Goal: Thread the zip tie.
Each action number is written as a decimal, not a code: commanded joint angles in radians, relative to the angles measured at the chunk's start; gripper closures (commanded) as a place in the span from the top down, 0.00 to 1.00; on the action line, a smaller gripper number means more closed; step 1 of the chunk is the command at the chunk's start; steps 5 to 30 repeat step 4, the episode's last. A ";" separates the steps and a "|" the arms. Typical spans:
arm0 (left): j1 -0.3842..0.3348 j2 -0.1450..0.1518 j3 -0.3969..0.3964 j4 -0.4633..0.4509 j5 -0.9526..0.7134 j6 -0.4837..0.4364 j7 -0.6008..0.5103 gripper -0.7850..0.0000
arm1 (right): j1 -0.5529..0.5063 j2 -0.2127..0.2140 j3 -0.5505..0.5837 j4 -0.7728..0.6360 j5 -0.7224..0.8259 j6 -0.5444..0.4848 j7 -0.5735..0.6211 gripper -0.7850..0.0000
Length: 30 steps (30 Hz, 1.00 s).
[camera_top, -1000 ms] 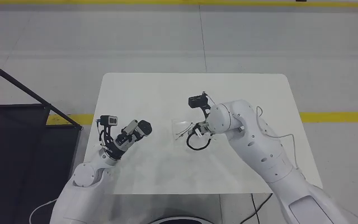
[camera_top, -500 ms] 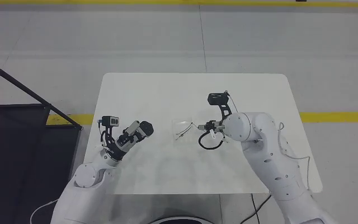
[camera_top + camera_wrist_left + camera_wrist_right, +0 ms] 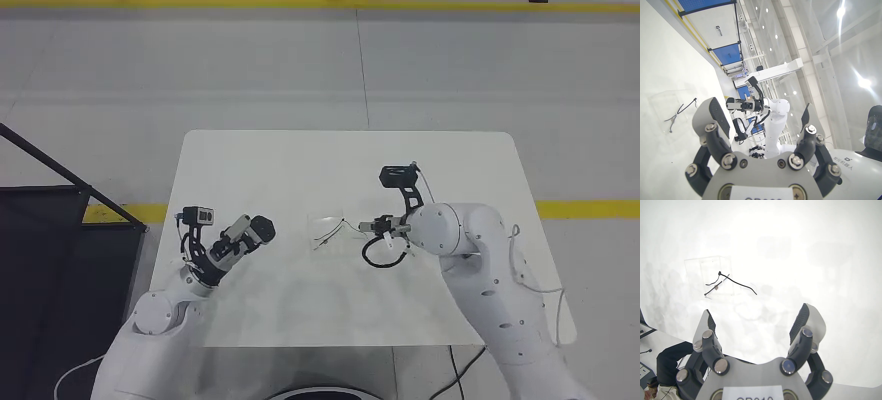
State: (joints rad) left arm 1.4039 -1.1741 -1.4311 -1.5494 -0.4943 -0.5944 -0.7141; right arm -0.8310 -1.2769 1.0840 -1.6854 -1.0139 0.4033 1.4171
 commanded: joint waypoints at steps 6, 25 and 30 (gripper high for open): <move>0.000 0.000 0.000 0.000 0.000 0.000 0.000 1.00 | 0.000 0.000 0.000 0.000 0.000 0.000 0.000 1.00; 0.000 0.000 0.000 0.000 0.000 0.000 0.000 1.00 | 0.000 0.000 0.000 0.000 0.000 0.000 0.000 1.00; 0.000 0.000 0.000 0.000 0.000 0.000 0.000 1.00 | 0.000 0.000 0.000 0.000 0.000 0.000 0.000 1.00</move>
